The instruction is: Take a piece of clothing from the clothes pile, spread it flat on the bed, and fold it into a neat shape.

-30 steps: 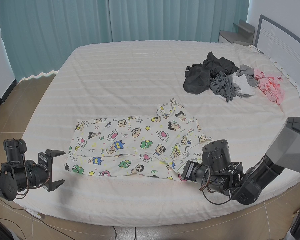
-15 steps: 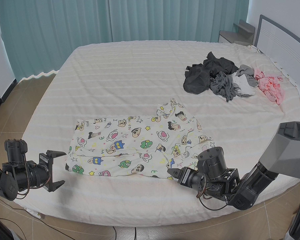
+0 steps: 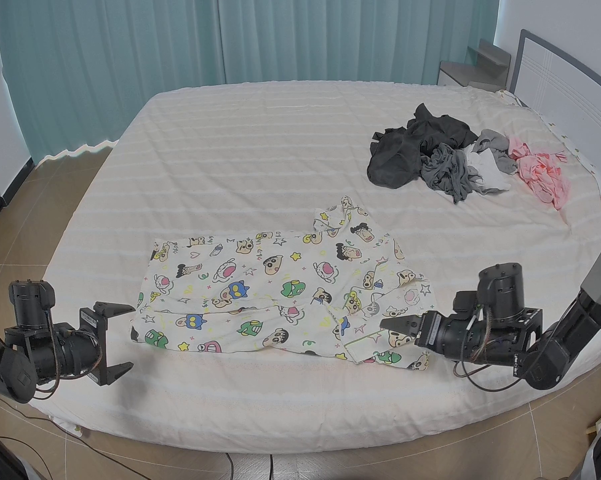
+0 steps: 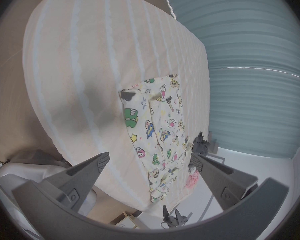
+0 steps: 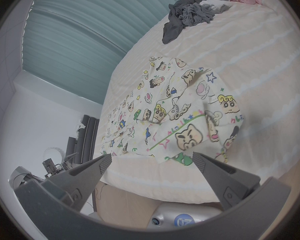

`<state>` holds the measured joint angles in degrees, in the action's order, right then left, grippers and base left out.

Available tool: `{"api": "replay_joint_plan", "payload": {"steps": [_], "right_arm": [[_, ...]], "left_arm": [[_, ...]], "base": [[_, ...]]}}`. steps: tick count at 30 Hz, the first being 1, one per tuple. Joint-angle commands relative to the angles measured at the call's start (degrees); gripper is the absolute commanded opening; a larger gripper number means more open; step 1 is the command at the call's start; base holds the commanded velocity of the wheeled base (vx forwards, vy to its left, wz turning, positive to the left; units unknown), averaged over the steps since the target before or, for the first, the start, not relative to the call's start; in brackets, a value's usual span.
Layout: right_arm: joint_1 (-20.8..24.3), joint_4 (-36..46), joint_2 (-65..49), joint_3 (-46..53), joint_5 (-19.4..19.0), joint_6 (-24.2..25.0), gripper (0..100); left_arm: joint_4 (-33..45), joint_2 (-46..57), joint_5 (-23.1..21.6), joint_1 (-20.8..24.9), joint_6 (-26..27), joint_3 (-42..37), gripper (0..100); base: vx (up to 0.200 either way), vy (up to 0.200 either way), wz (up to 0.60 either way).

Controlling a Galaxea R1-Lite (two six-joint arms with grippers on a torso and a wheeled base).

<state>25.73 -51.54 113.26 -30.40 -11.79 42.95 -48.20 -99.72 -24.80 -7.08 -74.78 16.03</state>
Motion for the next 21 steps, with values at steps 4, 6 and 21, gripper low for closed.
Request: {"api": "replay_joint_plan", "payload": {"steps": [4, 6, 21], "right_arm": [[-9.91, -8.49, 5.65, 3.42, -5.35, -3.84, 100], [-10.79, -12.09, 8.29, 3.60, -5.35, -3.84, 100], [-8.86, -25.19, 15.94, 3.42, -5.53, -2.96, 100]], "left_arm": [[-10.25, -2.50, -4.65, -0.04, 0.16, -5.66, 100], [-13.67, -3.55, -5.35, -0.04, 0.16, -7.15, 100], [-24.31, -8.47, -5.00, 0.14, 0.33, -10.23, 100]], "base": [[0.000, 0.000, 0.00], [0.000, 0.000, 0.00], [0.000, 0.000, 0.00]]}}
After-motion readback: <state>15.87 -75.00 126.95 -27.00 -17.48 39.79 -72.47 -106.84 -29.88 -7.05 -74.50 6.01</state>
